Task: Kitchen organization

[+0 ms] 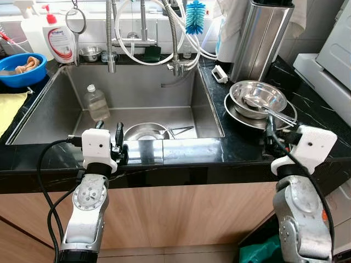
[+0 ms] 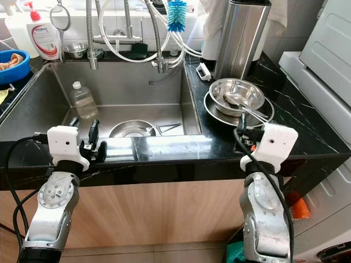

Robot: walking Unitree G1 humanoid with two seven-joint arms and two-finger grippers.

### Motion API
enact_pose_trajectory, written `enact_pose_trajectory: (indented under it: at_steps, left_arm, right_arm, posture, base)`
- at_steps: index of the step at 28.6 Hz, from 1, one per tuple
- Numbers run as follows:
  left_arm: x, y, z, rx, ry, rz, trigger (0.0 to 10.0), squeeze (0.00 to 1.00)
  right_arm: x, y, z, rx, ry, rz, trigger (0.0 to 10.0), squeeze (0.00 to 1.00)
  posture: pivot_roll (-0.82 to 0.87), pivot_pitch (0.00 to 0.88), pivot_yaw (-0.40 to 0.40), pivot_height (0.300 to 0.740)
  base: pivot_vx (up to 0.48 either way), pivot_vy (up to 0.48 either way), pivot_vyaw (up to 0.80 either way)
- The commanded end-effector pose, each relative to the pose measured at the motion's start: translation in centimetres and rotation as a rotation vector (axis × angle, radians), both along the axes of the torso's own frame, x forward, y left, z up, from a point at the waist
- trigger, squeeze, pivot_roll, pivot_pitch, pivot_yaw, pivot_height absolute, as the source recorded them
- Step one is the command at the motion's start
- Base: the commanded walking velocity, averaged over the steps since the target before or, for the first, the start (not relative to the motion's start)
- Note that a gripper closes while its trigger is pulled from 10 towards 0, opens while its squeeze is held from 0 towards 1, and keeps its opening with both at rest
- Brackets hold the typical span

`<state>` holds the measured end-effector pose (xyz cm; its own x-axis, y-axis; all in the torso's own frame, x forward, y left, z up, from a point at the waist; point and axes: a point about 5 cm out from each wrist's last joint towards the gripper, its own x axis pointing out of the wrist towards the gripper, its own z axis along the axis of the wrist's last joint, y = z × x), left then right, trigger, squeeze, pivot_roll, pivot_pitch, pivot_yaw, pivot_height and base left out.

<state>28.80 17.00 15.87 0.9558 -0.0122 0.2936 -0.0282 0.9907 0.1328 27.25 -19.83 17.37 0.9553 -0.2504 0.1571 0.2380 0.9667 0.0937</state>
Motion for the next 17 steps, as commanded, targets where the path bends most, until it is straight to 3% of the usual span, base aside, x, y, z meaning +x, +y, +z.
enact_pose_trajectory:
  at_steps: [1,10,17]
  left_arm:
    - [-0.2,0.2,-0.5,-0.007,0.020,0.009,10.0,0.00]
    - [-0.2,0.2,-0.5,-0.001,0.020,0.003,10.0,0.00]
    - [-0.2,0.1,-0.5,-0.001,0.020,-0.003,10.0,0.00]
  right_arm:
    - [0.2,0.0,-0.2,0.021,0.008,-0.001,10.0,0.00]
    - [0.3,0.1,-0.3,0.056,0.006,0.017,10.0,0.00]
    - [0.7,-0.1,-1.2,0.188,0.041,-0.004,10.0,0.00]
  posture:
    - [-0.07,0.006,-0.019,0.706]
    - [-0.07,0.000,-0.015,0.706]
    - [-0.06,0.000,-0.015,0.706]
  base:
    - [0.000,0.000,0.00]
    - [0.000,0.000,0.00]
    - [0.000,0.000,0.00]
